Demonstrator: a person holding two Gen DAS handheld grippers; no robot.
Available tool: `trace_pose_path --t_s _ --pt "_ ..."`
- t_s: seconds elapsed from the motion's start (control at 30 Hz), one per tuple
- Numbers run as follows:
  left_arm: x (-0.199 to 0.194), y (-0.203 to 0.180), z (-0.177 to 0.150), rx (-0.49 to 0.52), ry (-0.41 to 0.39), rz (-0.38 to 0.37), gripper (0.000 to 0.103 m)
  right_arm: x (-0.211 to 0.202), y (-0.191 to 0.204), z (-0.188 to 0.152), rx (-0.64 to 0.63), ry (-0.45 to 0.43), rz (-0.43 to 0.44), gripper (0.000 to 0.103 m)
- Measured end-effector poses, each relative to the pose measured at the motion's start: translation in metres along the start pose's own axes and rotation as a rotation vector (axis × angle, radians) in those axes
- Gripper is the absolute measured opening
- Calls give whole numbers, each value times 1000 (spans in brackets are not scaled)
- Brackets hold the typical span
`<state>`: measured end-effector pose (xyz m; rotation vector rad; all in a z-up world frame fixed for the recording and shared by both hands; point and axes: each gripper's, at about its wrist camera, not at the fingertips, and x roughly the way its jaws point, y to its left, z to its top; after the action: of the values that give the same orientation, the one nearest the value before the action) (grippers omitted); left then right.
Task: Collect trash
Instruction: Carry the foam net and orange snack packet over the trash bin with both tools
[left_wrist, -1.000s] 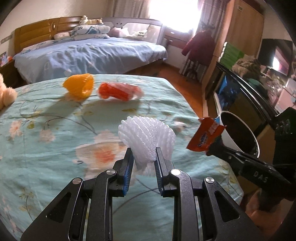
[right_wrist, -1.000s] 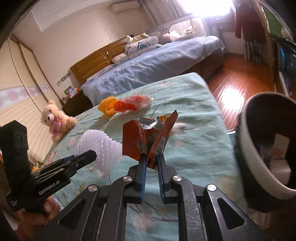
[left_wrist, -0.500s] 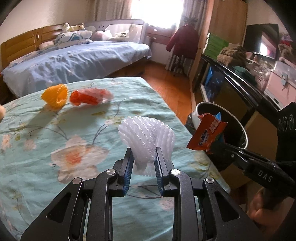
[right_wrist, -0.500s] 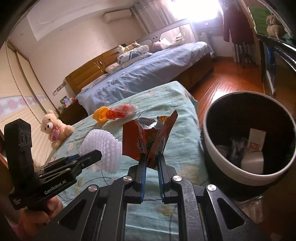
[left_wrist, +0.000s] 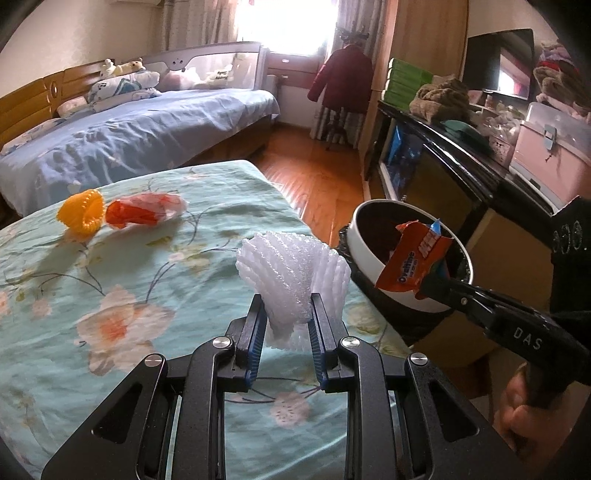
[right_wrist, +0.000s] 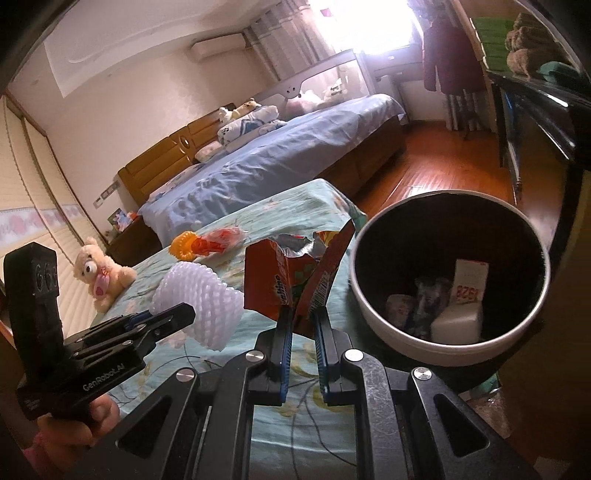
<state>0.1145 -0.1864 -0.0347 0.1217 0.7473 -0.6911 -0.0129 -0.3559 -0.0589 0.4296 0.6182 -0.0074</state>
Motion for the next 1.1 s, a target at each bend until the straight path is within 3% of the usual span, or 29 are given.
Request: trace_pose_path --t_s 1.1 --pt "27 -70 23 111 10 -107 21 -26 -73 5 96 -37 -138 12"
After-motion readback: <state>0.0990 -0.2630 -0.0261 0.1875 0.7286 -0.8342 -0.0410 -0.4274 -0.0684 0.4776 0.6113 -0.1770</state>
